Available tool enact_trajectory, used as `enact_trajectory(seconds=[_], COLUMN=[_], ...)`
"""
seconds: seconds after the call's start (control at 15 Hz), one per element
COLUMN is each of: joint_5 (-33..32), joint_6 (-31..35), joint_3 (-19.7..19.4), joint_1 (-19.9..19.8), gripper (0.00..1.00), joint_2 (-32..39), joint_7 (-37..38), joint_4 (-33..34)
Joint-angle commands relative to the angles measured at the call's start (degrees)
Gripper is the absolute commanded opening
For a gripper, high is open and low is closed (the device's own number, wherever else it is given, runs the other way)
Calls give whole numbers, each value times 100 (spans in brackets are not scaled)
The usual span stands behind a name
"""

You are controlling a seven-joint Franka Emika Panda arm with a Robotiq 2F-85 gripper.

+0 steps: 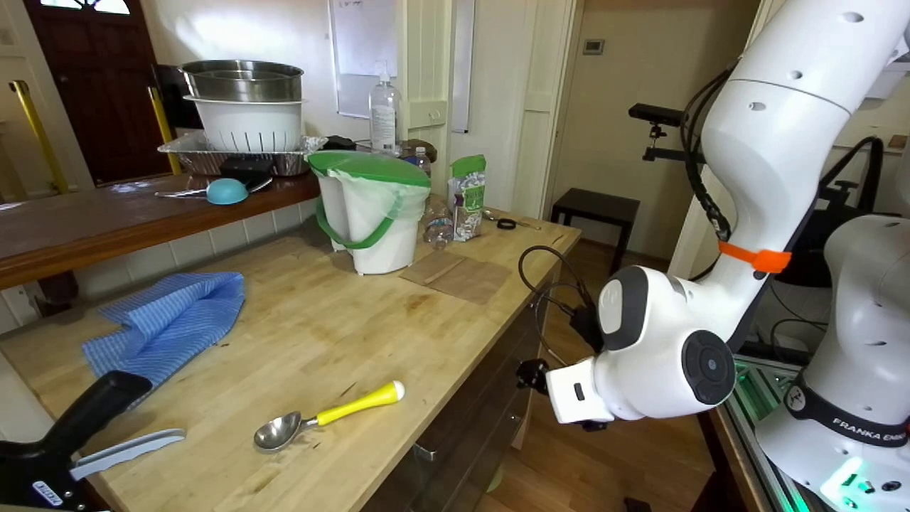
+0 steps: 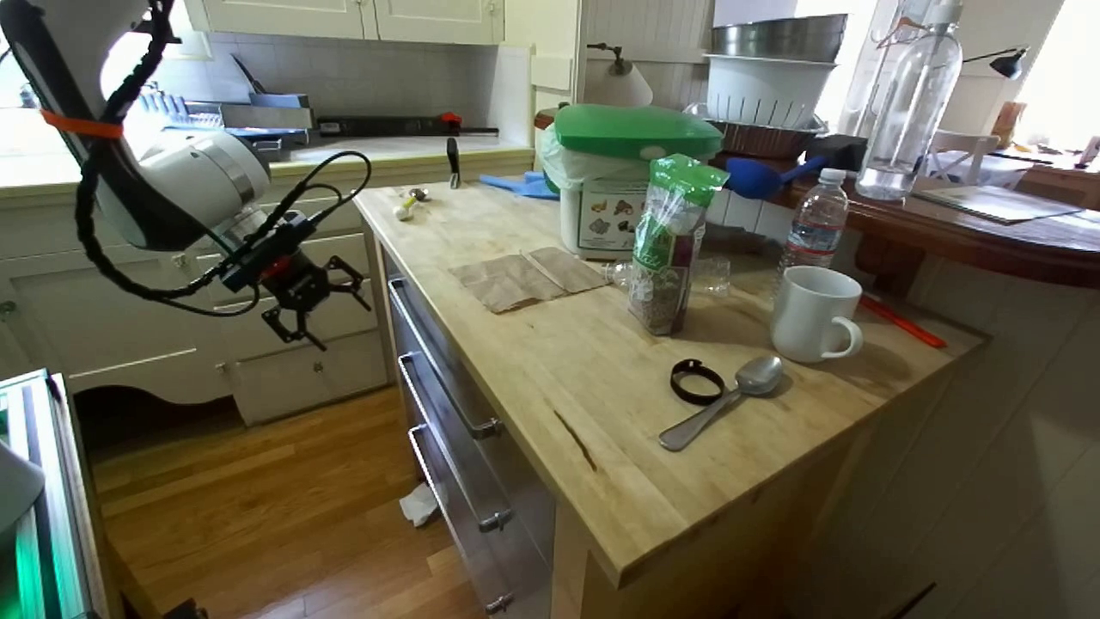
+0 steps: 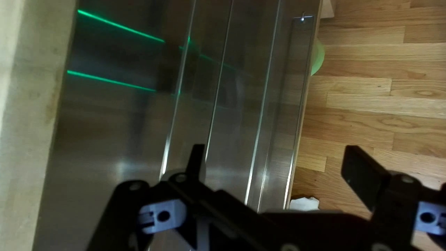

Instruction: Open the topmost drawer.

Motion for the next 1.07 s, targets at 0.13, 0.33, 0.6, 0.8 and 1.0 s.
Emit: enact_trajectory(seconds=[0.13, 0.33, 0.6, 0.8, 1.0], joint_5=[-1513, -2338, -3216, -3638, -3475], joint_6=[-217, -83, -54, 39, -5], joint_3=[195, 188, 126, 79, 115], joint_1=[-96, -342, -710, -982, -1054], gripper=[100, 100, 100, 100, 100], joint_2=[379, 412, 451, 507, 435], joint_7=[1932, 3022, 3660, 3764, 3542], joint_4=[84, 31, 63, 153, 128])
